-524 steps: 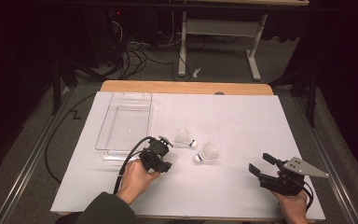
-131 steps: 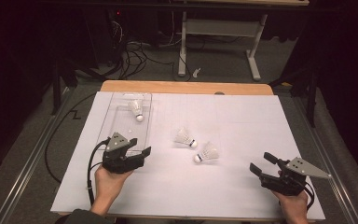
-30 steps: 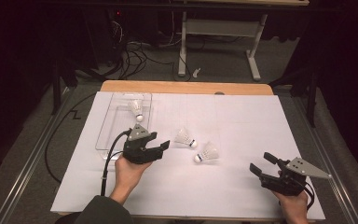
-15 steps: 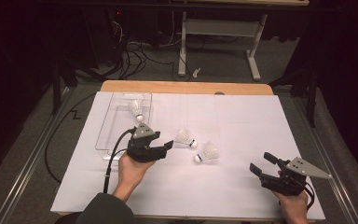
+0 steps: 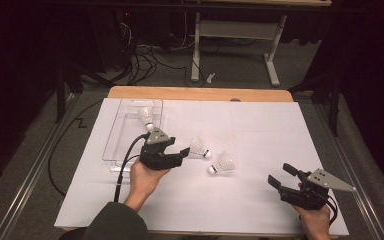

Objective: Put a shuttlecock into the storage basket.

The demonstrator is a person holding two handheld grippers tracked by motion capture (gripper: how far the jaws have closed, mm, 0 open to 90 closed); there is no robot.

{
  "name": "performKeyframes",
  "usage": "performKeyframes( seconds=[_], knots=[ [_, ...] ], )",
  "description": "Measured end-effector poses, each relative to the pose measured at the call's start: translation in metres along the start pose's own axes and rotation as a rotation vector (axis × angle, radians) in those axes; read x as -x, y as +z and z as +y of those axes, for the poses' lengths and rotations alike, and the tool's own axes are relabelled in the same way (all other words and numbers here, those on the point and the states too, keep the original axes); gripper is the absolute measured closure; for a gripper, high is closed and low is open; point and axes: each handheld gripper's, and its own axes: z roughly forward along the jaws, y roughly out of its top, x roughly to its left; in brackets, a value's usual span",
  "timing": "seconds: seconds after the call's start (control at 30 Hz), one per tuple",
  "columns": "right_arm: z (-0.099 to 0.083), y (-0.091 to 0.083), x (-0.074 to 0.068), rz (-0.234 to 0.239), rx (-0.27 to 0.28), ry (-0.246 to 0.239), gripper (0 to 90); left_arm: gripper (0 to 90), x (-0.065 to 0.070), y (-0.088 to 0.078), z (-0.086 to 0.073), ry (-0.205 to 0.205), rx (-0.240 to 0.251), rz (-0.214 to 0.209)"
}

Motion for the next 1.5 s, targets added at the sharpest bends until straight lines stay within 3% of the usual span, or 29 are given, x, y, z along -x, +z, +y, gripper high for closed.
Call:
performKeyframes(
  seconds=[0.2, 0.5, 1.5],
  knots=[
    [0.000, 0.000, 0.000, 0.002, -0.001, -0.001, 26.0, 34.9, 0.001, 0.005, 0.003, -0.010, 0.011, 0.004],
    [0.000, 0.000, 0.000, 0.002, 0.001, -0.002, 25.9, 35.4, 0.003, 0.010, 0.008, 0.009, -0.004, 0.011],
    [0.000, -0.001, 0.000, 0.006, 0.010, -0.003, 25.7, 35.7, 0.000, 0.025, 0.023, -0.008, -0.026, -0.009]
  ],
)
